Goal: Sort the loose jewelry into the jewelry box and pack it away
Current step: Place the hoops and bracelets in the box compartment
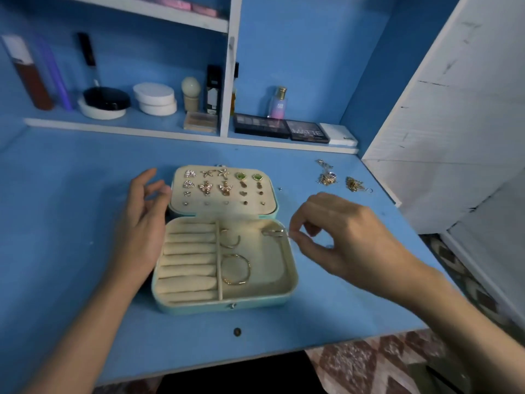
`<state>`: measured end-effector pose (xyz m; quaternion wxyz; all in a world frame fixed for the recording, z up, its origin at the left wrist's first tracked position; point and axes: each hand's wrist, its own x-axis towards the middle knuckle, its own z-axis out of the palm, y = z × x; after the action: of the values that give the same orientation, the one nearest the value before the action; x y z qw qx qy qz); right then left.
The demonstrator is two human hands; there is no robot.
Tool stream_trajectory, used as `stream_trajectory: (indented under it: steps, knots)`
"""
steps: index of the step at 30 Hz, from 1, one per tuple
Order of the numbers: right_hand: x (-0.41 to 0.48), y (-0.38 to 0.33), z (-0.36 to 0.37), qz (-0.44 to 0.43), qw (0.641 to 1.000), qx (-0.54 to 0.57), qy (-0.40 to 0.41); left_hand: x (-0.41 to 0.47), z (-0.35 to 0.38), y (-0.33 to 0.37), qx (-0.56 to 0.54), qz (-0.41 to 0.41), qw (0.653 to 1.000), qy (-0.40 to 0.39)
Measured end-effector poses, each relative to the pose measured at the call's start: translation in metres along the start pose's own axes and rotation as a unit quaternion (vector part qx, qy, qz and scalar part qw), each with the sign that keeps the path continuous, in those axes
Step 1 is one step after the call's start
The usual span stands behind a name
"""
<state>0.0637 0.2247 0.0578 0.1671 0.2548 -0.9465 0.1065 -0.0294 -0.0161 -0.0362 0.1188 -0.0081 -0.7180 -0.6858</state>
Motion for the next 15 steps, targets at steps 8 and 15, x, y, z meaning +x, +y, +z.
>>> stream_trajectory:
  steps: [8,15]
  knots:
    - [0.009,-0.007,0.044,-0.076,0.990,-0.115,-0.017,-0.003,-0.001,0.006,0.021,-0.012,1.000,-0.002]
    - [0.009,-0.002,0.042,-0.043,0.993,-0.102,-0.040,-0.005,-0.001,0.008,0.046,-0.008,0.999,-0.004]
